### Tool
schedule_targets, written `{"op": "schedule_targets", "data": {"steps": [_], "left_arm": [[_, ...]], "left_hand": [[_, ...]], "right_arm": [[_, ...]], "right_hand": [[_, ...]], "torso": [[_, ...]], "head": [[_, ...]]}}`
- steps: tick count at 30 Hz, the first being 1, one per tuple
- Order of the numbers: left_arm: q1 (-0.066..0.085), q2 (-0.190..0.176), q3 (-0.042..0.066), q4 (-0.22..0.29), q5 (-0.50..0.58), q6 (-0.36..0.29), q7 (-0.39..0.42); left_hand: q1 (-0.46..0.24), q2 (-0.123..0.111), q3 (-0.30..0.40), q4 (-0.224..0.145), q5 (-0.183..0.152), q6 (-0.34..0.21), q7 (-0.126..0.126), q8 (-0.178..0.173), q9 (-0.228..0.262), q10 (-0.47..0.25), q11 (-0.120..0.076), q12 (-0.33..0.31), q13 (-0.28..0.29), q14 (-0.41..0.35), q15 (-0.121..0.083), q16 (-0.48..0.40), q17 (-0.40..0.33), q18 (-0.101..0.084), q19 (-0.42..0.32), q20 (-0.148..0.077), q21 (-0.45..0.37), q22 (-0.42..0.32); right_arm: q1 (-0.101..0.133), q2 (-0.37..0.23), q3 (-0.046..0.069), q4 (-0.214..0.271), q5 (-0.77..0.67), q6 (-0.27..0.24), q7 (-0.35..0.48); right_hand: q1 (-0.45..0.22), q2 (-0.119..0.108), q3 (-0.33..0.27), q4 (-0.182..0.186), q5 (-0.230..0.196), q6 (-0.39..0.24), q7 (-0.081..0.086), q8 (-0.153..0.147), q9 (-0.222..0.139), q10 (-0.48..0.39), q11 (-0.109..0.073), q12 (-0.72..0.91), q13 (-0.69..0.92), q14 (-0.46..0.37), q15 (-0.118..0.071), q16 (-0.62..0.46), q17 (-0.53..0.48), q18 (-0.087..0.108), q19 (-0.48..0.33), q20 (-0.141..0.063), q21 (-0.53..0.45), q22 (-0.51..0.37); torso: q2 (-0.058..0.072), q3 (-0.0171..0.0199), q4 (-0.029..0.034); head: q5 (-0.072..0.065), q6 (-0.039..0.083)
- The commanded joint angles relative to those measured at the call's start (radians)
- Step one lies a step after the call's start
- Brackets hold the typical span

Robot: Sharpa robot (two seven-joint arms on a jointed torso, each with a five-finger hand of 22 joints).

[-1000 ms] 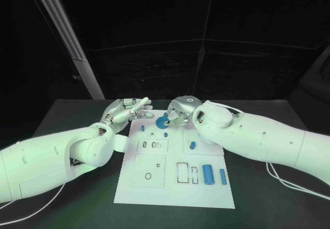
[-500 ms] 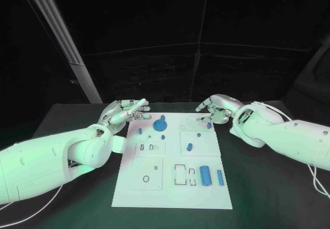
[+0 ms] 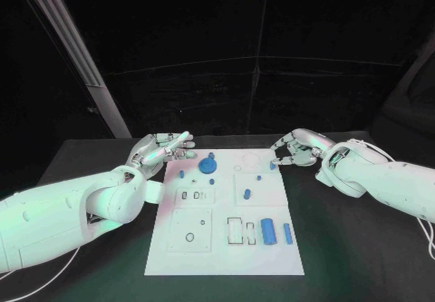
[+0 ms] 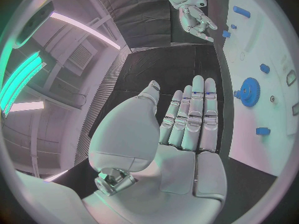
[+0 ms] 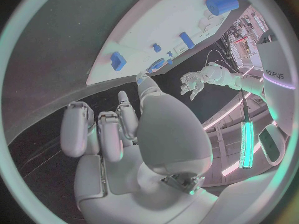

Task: Assemble the parts on the task board

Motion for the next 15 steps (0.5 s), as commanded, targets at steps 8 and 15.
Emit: {"op": "schedule_targets", "data": {"steps": [8,15], "left_arm": [[-0.001,0.006,0.0,-0.007,-0.004,0.017,0.007],[-0.002,0.008,0.0,-0.01,-0.004,0.018,0.007]], "left_hand": [[0.001,0.011,-0.001,-0.004,0.002,0.0,-0.001,-0.004,0.0,-0.002,-0.003,-0.005,0.0,-0.001,0.006,-0.006,0.001,0.007,0.005,0.0,-0.006,-0.002],[0.001,0.011,-0.001,-0.004,0.002,0.0,-0.001,-0.004,0.0,-0.002,-0.003,-0.005,0.0,-0.001,0.006,-0.006,0.001,0.007,0.005,0.0,-0.006,-0.002]], "right_arm": [[-0.016,0.026,0.001,-0.055,0.005,0.035,0.035],[-0.029,0.044,0.001,-0.086,-0.007,0.044,0.037]], "right_hand": [[0.009,0.002,0.001,-0.009,0.0,-0.006,-0.001,-0.007,-0.001,-0.006,-0.001,-0.006,0.028,0.088,0.002,-0.003,0.187,-0.005,-0.007,-0.002,-0.006,-0.001],[0.015,0.006,0.003,-0.013,0.003,-0.007,-0.001,-0.006,-0.001,-0.006,-0.001,-0.005,0.029,0.088,0.003,-0.003,0.188,-0.005,-0.006,-0.002,-0.006,0.0]], "torso": [[0.0,-0.0011,0.0022],[0.0,-0.0013,0.0018]], "head": [[-0.003,-0.005],[-0.005,-0.006]]}}
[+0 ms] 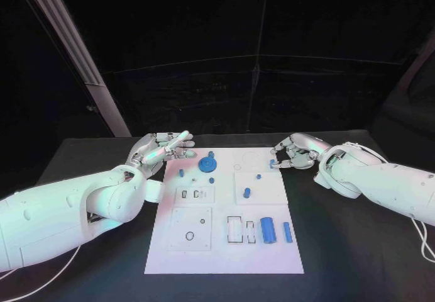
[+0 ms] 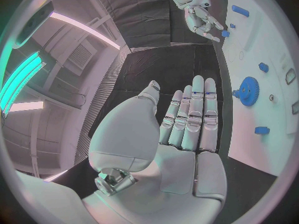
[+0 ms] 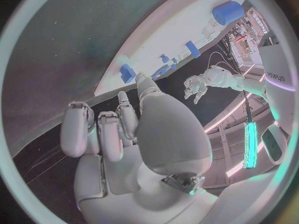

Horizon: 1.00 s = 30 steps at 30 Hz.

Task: Assemble the parts on the task board

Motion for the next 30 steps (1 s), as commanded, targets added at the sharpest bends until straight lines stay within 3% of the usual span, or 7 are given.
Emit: {"op": "schedule_targets", "data": {"steps": [1,18,25,30], "left_arm": [[0.001,0.001,0.001,0.0,-0.004,0.015,0.007],[0.0,0.001,0.0,-0.002,-0.004,0.017,0.004],[0.0,0.001,0.0,-0.001,-0.004,0.017,0.003],[0.0,0.0,0.0,-0.001,-0.004,0.017,0.003]], "left_hand": [[0.001,0.011,-0.001,-0.004,0.002,0.0,-0.001,-0.004,0.0,-0.002,-0.003,-0.005,0.0,-0.001,0.006,-0.006,0.002,0.007,0.005,0.0,-0.006,-0.002],[0.001,0.011,-0.001,-0.004,0.002,0.0,-0.001,-0.004,0.0,-0.002,-0.003,-0.005,0.0,-0.001,0.006,-0.006,0.002,0.007,0.005,0.0,-0.006,-0.002],[0.003,0.012,-0.001,-0.006,0.002,0.0,-0.002,-0.004,0.0,-0.001,-0.004,-0.006,0.0,-0.001,0.006,-0.008,0.003,0.007,0.005,0.0,-0.007,-0.003],[0.003,0.012,-0.001,-0.006,0.002,0.0,-0.002,-0.004,0.0,-0.001,-0.004,-0.006,0.0,-0.001,0.006,-0.008,0.003,0.007,0.005,0.0,-0.007,-0.003]], "right_arm": [[-0.004,0.004,0.001,-0.008,-0.015,0.018,0.016],[-0.016,0.019,0.001,-0.026,-0.031,0.024,0.019],[-0.017,0.026,0.001,-0.032,-0.031,0.031,0.02],[-0.018,0.034,0.001,-0.037,-0.031,0.037,0.023]], "right_hand": [[0.011,0.001,0.002,-0.007,0.005,-0.006,-0.001,-0.005,-0.001,-0.005,-0.001,-0.005,0.029,0.088,0.003,-0.003,0.189,-0.005,-0.006,-0.002,-0.005,0.0],[0.023,0.032,0.013,-0.02,-0.008,0.039,-0.009,0.016,0.008,0.005,-0.008,0.006,0.04,0.09,-0.003,0.0,0.194,-0.006,-0.002,-0.006,-0.002,0.008],[0.035,0.062,0.036,-0.032,-0.057,0.075,-0.018,0.029,0.013,0.012,-0.016,0.013,0.047,0.091,-0.01,0.001,0.199,-0.007,0.002,-0.012,0.001,0.014],[0.043,0.07,0.05,-0.041,-0.064,0.09,-0.023,0.032,0.014,0.013,-0.02,0.014,0.048,0.091,-0.013,0.002,0.199,-0.008,0.002,-0.015,0.002,0.015]], "torso": [[-0.001,-0.0007,-0.0004],[-0.001,0.0,-0.0007],[-0.001,0.0004,-0.0006],[-0.002,0.0002,-0.0005]], "head": [[-0.001,-0.002],[-0.005,-0.004],[-0.006,-0.005],[-0.006,-0.004]]}}
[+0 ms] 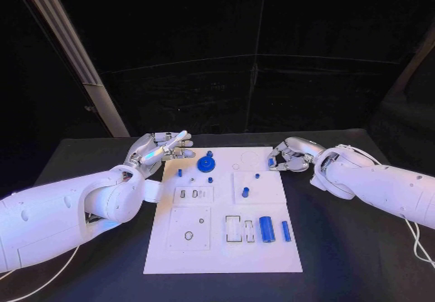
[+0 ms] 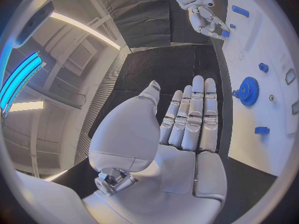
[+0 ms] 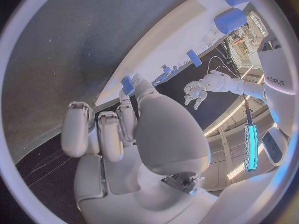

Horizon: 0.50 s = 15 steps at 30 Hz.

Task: Assemble the parts on the task board

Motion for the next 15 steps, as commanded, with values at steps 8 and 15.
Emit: {"op": "schedule_targets", "data": {"steps": [8,15], "left_arm": [[0.001,-0.001,0.001,0.001,-0.004,0.017,-0.002],[0.001,0.0,0.001,0.0,-0.004,0.018,-0.004]], "left_hand": [[-0.001,0.008,-0.001,-0.006,0.002,0.0,-0.002,-0.004,0.0,-0.001,-0.004,-0.006,0.0,-0.001,0.006,-0.003,0.001,0.007,0.005,0.0,-0.003,-0.001],[-0.001,0.008,-0.001,-0.007,0.002,0.0,-0.002,-0.004,0.0,-0.001,-0.004,-0.006,0.0,-0.001,0.006,-0.004,0.001,0.007,0.006,0.0,-0.004,-0.001]], "right_arm": [[0.001,0.011,0.001,-0.005,-0.005,0.017,0.009],[0.001,0.013,0.001,-0.007,-0.005,0.02,0.002]], "right_hand": [[0.004,0.01,0.01,-0.001,-0.008,0.01,-0.002,0.004,0.001,0.001,-0.008,0.003,0.047,0.091,-0.006,0.003,0.202,-0.009,0.003,-0.006,0.004,0.005],[0.0,0.016,0.018,-0.003,-0.011,0.026,-0.007,0.009,0.002,0.01,-0.012,0.013,0.056,0.095,-0.009,0.011,0.219,-0.012,0.01,-0.009,0.012,0.022]], "torso": [[0.0,0.0003,0.0004],[0.0,0.0011,0.0003]], "head": [[0.0,-0.003],[0.0,-0.003]]}}
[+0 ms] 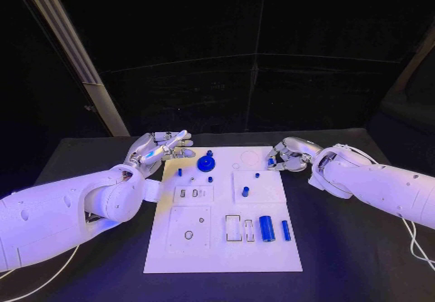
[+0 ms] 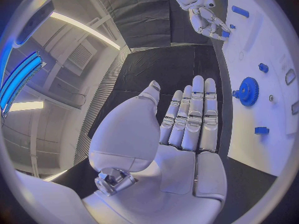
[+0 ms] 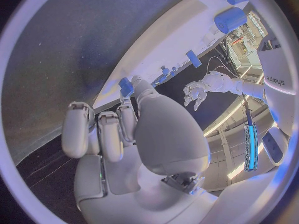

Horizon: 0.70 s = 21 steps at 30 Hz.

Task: Assemble the parts on the task board

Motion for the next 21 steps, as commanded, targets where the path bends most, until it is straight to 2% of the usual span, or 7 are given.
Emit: {"op": "schedule_targets", "data": {"steps": [1,6,9,17,21], "left_arm": [[0.001,0.0,0.001,0.0,-0.004,0.016,-0.002],[0.001,0.0,0.001,0.0,-0.004,0.016,-0.002],[0.001,0.0,0.001,-0.001,-0.004,0.016,-0.003],[0.001,-0.001,0.001,-0.001,-0.004,0.015,-0.003],[0.001,-0.001,0.001,-0.001,-0.004,0.015,-0.004]], "left_hand": [[-0.001,0.008,-0.001,-0.007,0.002,0.0,-0.002,-0.004,0.0,-0.001,-0.004,-0.006,0.0,-0.001,0.006,-0.004,0.001,0.007,0.006,0.0,-0.004,-0.002],[-0.001,0.008,-0.001,-0.007,0.002,0.0,-0.002,-0.004,0.0,-0.001,-0.004,-0.006,0.0,-0.001,0.006,-0.004,0.001,0.007,0.006,0.0,-0.004,-0.002],[-0.001,0.008,-0.001,-0.007,0.002,0.0,-0.002,-0.004,0.0,-0.001,-0.004,-0.006,0.0,-0.001,0.006,-0.004,0.001,0.007,0.006,0.0,-0.004,-0.002],[-0.001,0.008,-0.001,-0.007,0.002,0.0,-0.002,-0.004,0.0,-0.001,-0.004,-0.006,0.0,-0.001,0.006,-0.004,0.001,0.007,0.006,0.0,-0.004,-0.002],[-0.001,0.008,-0.001,-0.007,0.002,0.0,-0.002,-0.004,0.0,-0.001,-0.004,-0.006,0.0,-0.001,0.006,-0.004,0.001,0.007,0.006,0.0,-0.004,-0.002]], "right_arm": [[0.001,0.0,0.0,0.0,-0.004,0.01,0.0],[0.001,-0.002,0.0,-0.001,-0.004,0.006,-0.005],[0.001,-0.003,0.0,-0.002,-0.004,0.001,-0.008],[0.001,-0.004,0.001,-0.002,-0.004,-0.014,-0.013],[0.002,-0.003,0.001,0.005,-0.003,-0.045,-0.023]], "right_hand": [[-0.003,0.016,0.013,0.0,-0.003,0.016,-0.004,0.009,0.003,0.005,-0.009,0.005,0.059,0.096,-0.011,0.007,0.22,-0.012,0.005,-0.004,0.008,0.004],[0.004,0.032,0.036,-0.009,-0.014,0.036,-0.013,0.015,0.005,0.008,-0.017,0.007,0.062,0.097,-0.017,0.009,0.223,-0.012,0.006,-0.01,0.008,0.004],[0.009,0.043,0.056,-0.019,-0.038,0.048,-0.018,0.018,0.006,0.009,-0.021,0.006,0.062,0.097,-0.022,0.009,0.225,-0.012,0.006,-0.015,0.009,0.006],[0.007,0.05,0.078,-0.029,-0.059,0.059,-0.022,0.02,0.007,0.01,-0.025,0.005,0.063,0.098,-0.025,0.011,0.229,-0.013,0.007,-0.018,0.01,0.008],[-0.005,0.055,0.087,-0.029,-0.075,0.065,-0.025,0.022,0.008,0.013,-0.027,0.006,0.063,0.099,-0.027,0.013,0.233,-0.013,0.009,-0.02,0.012,0.012]], "torso": [[0.0,0.0008,0.0002],[0.0,0.0008,0.0003],[0.0,0.0007,0.0001],[0.0,0.0009,0.0004],[0.0,0.0008,-0.0001]], "head": [[-0.001,0.0],[-0.002,0.0],[-0.001,-0.001],[-0.002,-0.002],[-0.003,-0.003]]}}
